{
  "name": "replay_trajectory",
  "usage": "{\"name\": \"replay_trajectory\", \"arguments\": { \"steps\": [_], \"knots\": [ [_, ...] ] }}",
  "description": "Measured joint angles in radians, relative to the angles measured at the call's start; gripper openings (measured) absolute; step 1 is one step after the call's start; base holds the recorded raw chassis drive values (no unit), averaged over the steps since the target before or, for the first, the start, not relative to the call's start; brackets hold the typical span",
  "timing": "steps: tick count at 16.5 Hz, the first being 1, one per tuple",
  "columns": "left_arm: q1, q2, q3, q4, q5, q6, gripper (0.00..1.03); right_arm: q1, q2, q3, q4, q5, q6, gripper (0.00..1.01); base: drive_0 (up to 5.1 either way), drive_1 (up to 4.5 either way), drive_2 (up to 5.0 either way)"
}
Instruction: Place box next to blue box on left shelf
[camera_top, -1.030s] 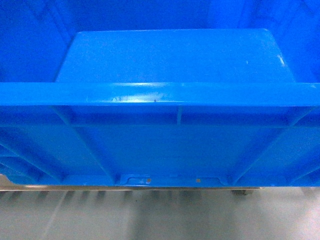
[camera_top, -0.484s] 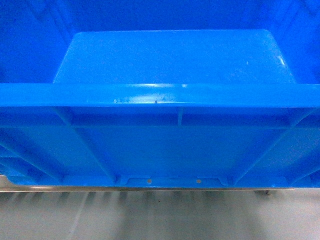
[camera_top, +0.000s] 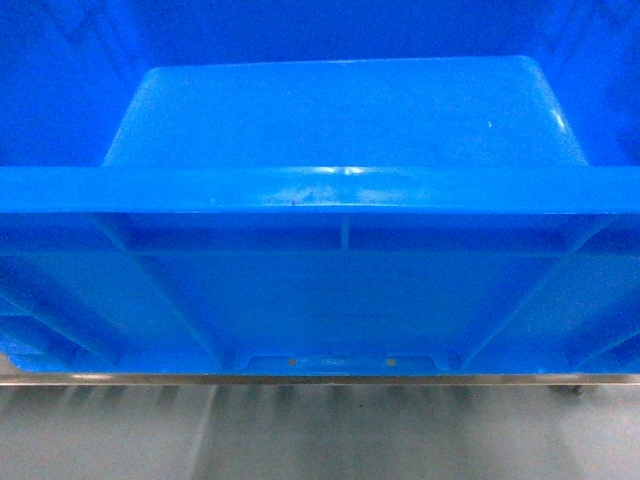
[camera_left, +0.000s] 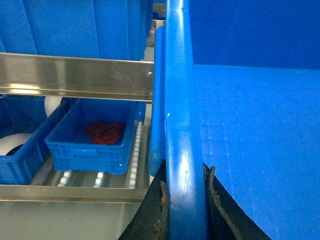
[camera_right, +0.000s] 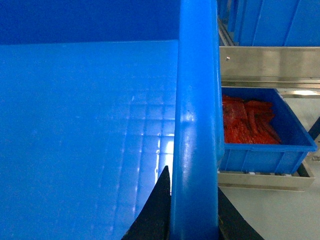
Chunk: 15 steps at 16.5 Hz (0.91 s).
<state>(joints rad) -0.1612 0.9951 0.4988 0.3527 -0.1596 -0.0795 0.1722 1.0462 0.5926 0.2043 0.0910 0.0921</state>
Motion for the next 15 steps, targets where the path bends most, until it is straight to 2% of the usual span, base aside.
{"name": "replay_trajectory", "arguments": {
  "steps": [15],
  "knots": [
    [-0.005,-0.002,0.000,0.009,0.002,0.001,0.09,-0.002,0.000,0.000,0.003,0.002,0.000,0.08,0.0,0.00,0.0]
  ]
}}
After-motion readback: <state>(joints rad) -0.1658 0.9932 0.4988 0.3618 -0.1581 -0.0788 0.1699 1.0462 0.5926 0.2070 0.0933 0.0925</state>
